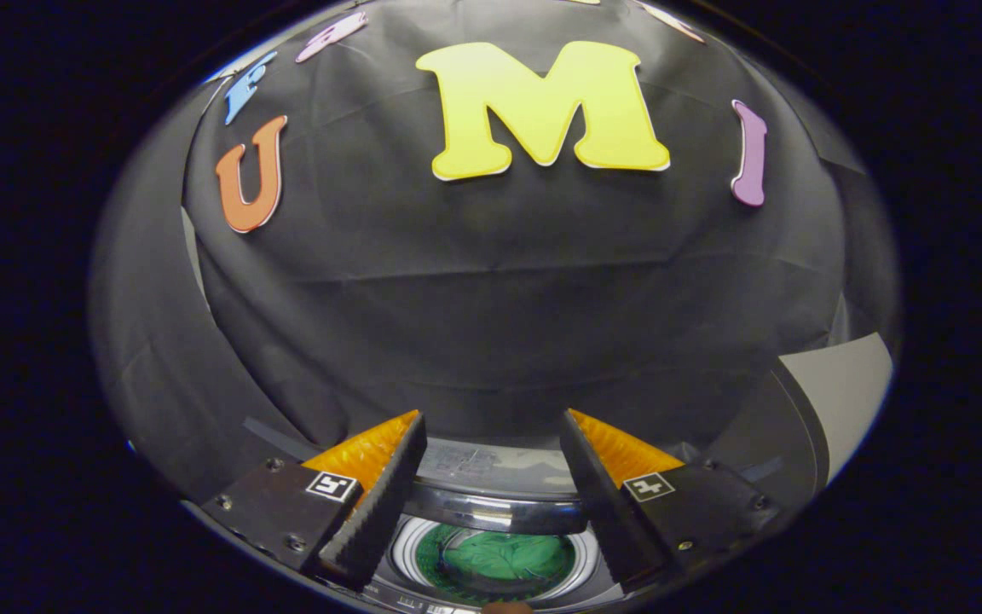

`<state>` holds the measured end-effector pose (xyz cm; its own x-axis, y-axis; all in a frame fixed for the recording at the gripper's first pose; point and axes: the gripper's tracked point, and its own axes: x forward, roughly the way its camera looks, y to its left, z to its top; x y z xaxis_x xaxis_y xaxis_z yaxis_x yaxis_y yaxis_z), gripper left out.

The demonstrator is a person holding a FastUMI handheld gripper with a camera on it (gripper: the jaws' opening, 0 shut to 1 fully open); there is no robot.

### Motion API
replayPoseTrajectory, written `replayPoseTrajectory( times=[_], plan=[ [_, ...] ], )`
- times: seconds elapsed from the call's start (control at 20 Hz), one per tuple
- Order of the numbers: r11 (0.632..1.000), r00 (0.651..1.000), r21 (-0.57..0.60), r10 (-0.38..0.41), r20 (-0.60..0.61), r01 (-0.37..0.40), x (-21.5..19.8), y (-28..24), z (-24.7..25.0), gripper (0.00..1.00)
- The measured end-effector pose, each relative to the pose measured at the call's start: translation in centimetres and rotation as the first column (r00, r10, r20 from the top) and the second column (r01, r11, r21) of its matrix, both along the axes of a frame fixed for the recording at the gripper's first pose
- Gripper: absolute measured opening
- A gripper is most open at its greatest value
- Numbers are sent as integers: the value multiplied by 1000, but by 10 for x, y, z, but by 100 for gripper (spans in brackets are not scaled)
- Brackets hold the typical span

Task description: Put the clothes into the washing machine and then close the washing machine lid.

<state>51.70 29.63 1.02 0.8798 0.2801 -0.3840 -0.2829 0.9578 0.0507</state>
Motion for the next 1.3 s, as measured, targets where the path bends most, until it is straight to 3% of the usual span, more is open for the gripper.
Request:
replayPoseTrajectory(
  times=[0.65, 1.05, 1.3],
  plan=[
    [999, 999, 19, 37, 28, -37, -37, -4, -25, 99],
    [998, 998, 2, 58, -14, -58, -80, -9, -72, 98],
    [997, 997, -19, 72, 3, -72, -94, -14, -68, 98]
  ],
)
